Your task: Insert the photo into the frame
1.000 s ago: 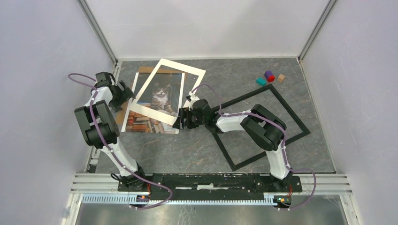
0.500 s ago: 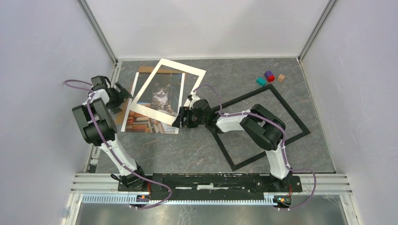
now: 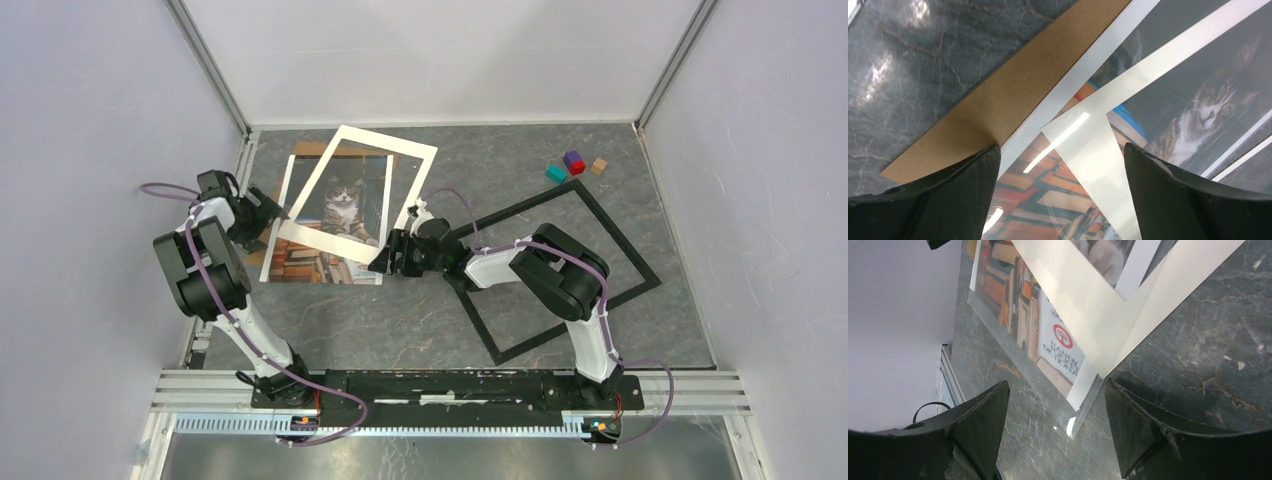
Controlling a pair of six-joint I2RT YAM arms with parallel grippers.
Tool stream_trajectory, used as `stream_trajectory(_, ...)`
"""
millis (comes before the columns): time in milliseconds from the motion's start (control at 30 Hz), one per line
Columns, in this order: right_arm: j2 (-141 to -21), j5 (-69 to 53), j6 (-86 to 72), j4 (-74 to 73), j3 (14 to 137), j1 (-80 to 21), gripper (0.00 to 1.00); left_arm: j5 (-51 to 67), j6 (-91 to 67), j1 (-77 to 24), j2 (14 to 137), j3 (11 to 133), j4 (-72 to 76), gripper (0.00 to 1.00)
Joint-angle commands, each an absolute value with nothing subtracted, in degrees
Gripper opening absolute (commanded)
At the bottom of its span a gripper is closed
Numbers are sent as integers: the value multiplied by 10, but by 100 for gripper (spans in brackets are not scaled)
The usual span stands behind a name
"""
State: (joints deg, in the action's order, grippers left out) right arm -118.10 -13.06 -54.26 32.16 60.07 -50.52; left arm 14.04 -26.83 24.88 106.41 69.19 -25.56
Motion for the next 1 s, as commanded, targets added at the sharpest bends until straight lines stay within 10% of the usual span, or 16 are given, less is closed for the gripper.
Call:
stream_trajectory(0, -1156, -134, -549, 320, 570, -507, 77, 174, -303, 248, 1040, 644, -299, 100)
stream_trajectory(967, -1041, -202, -649, 536, 433, -506, 76, 139, -332, 247, 862, 503, -294, 100)
